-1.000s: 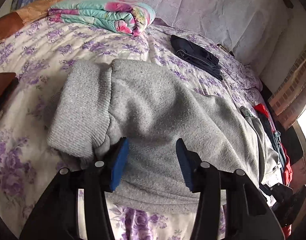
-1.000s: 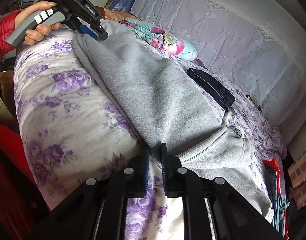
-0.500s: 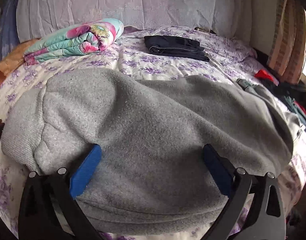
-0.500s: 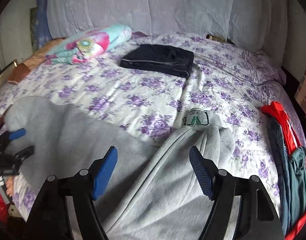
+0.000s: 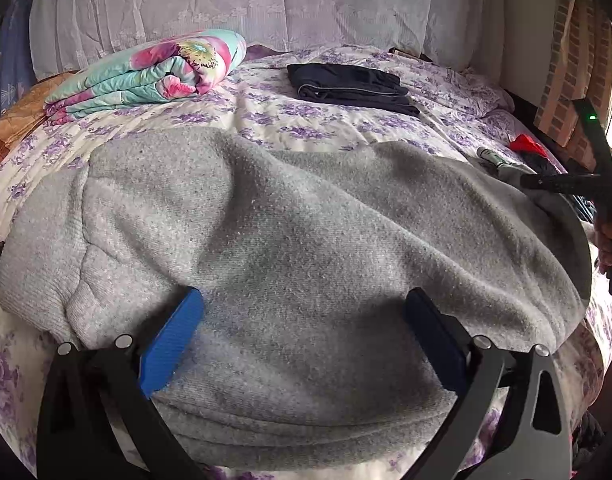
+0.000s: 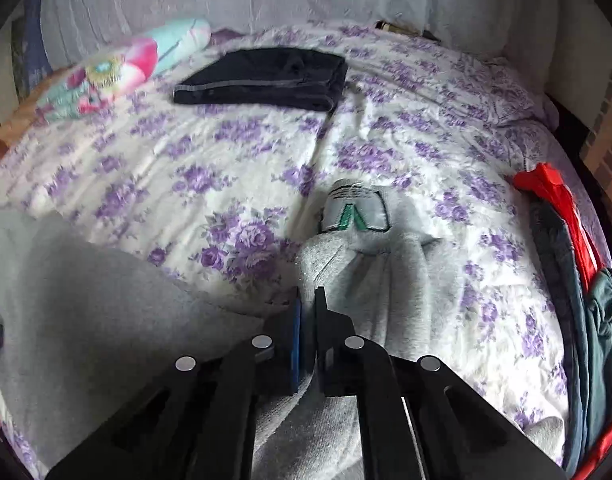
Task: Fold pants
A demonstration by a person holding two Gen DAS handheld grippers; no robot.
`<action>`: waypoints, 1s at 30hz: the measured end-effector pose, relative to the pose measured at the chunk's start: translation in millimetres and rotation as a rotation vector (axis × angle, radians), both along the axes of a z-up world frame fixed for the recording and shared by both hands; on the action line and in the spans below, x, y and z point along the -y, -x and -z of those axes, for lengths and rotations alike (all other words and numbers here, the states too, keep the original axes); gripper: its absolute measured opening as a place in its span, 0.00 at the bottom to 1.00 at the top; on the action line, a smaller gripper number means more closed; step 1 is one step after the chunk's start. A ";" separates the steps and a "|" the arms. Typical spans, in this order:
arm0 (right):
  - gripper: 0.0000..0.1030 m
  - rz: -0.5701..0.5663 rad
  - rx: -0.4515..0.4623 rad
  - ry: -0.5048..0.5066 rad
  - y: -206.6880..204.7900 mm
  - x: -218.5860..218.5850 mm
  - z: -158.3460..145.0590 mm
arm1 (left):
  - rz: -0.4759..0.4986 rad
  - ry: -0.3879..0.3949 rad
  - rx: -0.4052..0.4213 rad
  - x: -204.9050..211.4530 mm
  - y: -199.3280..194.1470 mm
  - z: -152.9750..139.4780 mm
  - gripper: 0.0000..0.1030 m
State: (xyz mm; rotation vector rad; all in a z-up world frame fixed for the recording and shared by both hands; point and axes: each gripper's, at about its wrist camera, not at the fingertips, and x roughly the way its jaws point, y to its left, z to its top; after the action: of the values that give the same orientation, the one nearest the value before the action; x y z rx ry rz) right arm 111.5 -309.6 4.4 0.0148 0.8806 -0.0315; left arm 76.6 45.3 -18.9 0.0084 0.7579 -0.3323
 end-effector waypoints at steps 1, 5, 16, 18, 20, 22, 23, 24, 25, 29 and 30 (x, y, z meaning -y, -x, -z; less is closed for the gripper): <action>0.06 0.015 0.052 -0.053 17.6 12.0 -10.1 | 0.002 0.002 0.001 -0.7 0.6 0.0 0.95; 0.06 0.149 0.195 -0.364 103.9 81.1 -27.4 | 0.007 0.009 0.004 -2.0 2.2 0.0 0.95; 0.36 0.353 0.245 -0.708 207.3 155.0 41.9 | 0.005 -0.002 0.002 -1.8 2.1 -0.1 0.95; 0.36 0.330 0.238 -0.738 195.5 152.5 42.6 | 0.005 -0.003 0.002 -1.8 1.9 0.0 0.95; 0.36 0.335 0.237 -0.742 187.0 156.5 42.3 | 0.005 -0.004 0.002 -2.0 1.9 0.1 0.95; 0.36 0.328 0.245 -0.759 178.1 156.6 39.7 | 0.005 -0.005 0.002 -2.8 1.5 0.0 0.95; 0.36 0.322 0.252 -0.759 176.8 157.4 37.9 | 0.005 -0.004 0.002 -2.9 1.4 0.0 0.95; 0.36 0.320 0.261 -0.751 177.3 156.2 34.4 | 0.005 -0.004 0.002 -3.2 1.4 0.0 0.95; 0.37 0.317 0.271 -0.738 176.6 155.9 30.7 | 0.005 -0.005 0.002 -2.9 1.5 0.1 0.95; 0.45 0.285 0.246 -0.785 166.9 152.3 31.9 | 0.006 -0.005 0.002 -3.0 1.5 0.2 0.95; 0.45 0.273 0.224 -0.814 160.1 150.0 35.7 | 0.006 -0.005 0.002 -3.3 1.6 0.2 0.95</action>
State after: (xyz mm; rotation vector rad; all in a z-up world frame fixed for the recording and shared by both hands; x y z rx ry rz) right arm -48.6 -459.5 -31.3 0.8834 0.6133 0.0745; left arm 75.0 48.6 -19.1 0.0152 0.7566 -0.3357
